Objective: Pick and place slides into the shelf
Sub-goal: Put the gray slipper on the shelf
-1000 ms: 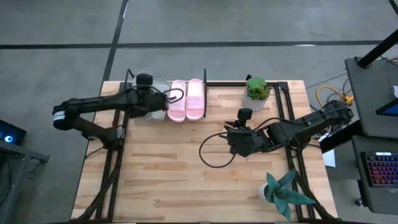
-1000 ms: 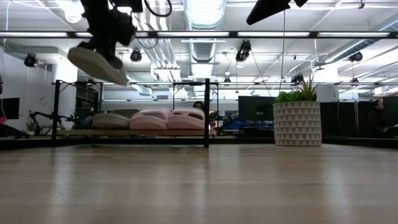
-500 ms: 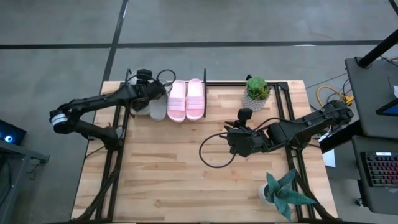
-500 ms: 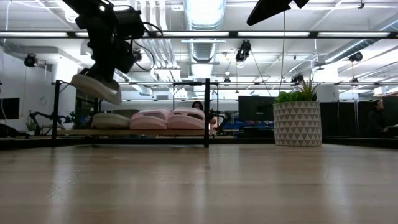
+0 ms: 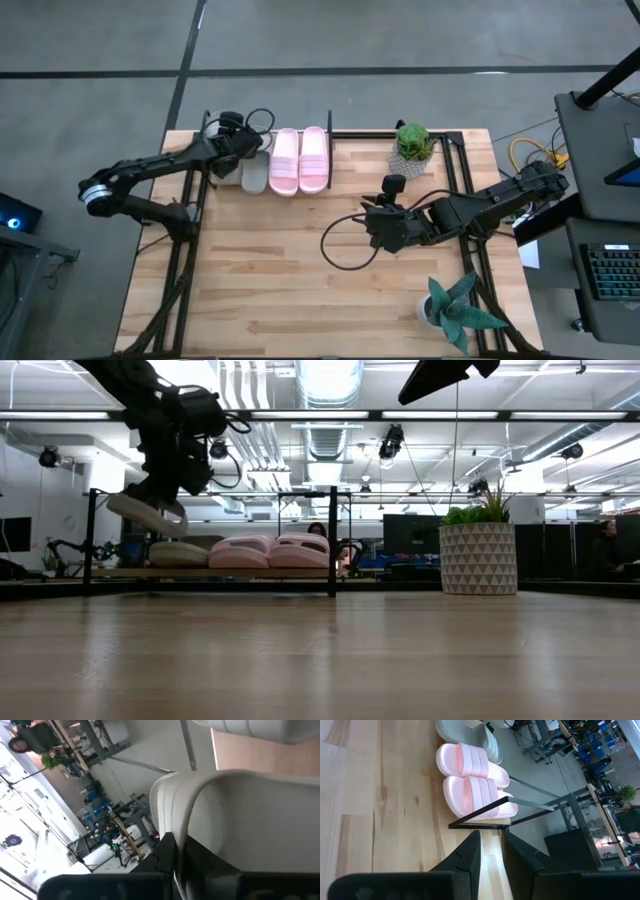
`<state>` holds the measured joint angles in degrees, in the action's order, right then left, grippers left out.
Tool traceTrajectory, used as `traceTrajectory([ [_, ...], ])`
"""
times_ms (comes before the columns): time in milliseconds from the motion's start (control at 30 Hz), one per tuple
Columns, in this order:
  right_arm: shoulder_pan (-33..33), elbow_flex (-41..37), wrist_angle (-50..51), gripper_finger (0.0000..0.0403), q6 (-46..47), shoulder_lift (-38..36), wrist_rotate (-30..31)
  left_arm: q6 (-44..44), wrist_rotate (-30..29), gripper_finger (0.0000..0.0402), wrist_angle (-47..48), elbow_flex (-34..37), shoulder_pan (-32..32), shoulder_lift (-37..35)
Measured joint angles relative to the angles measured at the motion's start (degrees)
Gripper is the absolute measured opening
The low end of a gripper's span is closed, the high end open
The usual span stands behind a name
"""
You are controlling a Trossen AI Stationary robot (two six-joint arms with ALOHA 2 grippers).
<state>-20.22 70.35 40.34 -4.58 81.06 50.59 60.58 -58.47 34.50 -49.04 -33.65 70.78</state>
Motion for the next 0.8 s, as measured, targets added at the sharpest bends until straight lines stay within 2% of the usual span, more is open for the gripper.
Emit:
traceTrajectory([
  [100,0.0,0.0,0.0,0.0068,0.0,0.0,0.0,0.1,0.2,0.0,0.0,0.0,-1.1,-0.1],
  [233,0.0,0.0,0.0,0.0068,0.0,0.0,0.0,0.1,3.8,0.0,-3.0,0.8,-1.6,0.2],
  [367,0.0,0.0,0.0,0.0068,0.0,0.0,0.0,6.7,2.1,0.0,-10.1,4.3,-2.0,0.2],
  [467,0.0,0.0,0.1,0.0068,0.0,0.0,0.0,8.8,2.3,0.0,-11.7,6.5,-3.1,-0.2],
  [800,0.0,0.0,0.1,0.0068,0.0,0.0,0.0,7.3,6.5,0.0,-13.2,9.1,-3.9,-0.4],
])
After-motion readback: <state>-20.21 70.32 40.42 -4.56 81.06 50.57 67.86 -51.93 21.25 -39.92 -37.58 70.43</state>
